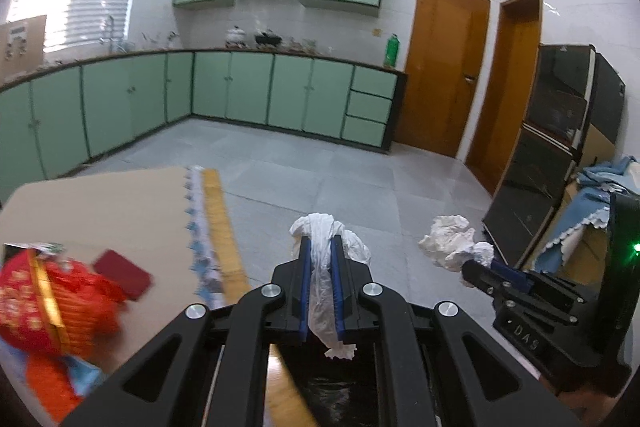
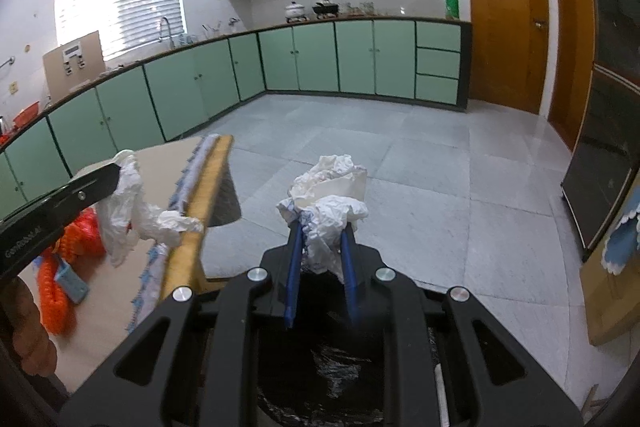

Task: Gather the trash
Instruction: 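Carry both tissues to the black bin and open both tools to drop them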

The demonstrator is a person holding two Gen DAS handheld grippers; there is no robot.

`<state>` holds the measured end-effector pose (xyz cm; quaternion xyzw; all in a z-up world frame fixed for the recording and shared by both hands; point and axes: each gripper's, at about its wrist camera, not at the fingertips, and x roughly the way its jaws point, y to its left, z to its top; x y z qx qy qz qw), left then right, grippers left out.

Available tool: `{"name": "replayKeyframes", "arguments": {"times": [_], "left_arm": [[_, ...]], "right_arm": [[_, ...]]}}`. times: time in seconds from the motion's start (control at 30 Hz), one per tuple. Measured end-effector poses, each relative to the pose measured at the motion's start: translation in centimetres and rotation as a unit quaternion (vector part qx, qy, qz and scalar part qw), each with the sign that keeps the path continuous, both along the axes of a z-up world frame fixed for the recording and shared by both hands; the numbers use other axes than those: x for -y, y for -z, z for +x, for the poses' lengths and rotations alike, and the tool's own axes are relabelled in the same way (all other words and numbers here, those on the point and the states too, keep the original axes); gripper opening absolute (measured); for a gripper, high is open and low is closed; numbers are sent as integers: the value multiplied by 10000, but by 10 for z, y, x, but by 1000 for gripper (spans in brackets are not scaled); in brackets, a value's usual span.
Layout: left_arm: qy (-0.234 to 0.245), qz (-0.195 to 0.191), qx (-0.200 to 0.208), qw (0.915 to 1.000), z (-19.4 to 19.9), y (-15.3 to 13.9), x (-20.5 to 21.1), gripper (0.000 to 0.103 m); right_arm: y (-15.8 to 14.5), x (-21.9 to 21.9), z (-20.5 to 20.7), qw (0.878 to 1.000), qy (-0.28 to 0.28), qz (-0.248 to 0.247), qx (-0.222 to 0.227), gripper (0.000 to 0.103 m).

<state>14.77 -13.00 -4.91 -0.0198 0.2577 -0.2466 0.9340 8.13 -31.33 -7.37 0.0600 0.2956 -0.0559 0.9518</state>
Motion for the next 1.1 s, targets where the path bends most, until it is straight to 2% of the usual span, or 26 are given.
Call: {"name": "replayKeyframes", "arguments": {"times": [0.17,0.3,0.6,0.67,0.7,0.73,0.77,0.87,0.93,0.97,1.03,1.1], "left_arm": [[202,99,-187,9996,14,16,30,10],[319,188,-521,9980,31,40,48,10],[455,336,-946,9939,53,73,73,11],[491,371,-1013,9930,55,76,76,13],[469,387,-1026,9929,57,78,76,13],[465,392,-1025,9929,57,78,76,17],[461,398,-1035,9928,57,78,75,24],[439,361,-1035,9930,58,75,73,37],[425,348,-957,9939,55,70,70,47],[409,349,-908,9944,54,68,69,47],[371,302,-845,9953,50,60,62,49],[242,231,-759,9966,47,51,54,57]], "right_arm": [[24,21,9,9996,168,71,-212,18],[45,32,15,9988,242,91,-419,19],[85,44,32,9956,276,228,-862,23],[92,45,33,9947,285,285,-951,29],[92,45,34,9943,303,301,-978,35],[93,46,35,9941,319,306,-993,41],[94,45,35,9939,352,297,-1002,43],[93,45,35,9939,389,285,-991,49],[89,44,34,9945,473,235,-905,66],[86,43,34,9949,511,201,-850,69],[81,43,33,9954,583,128,-752,86],[71,39,29,9960,667,17,-599,90]]}}
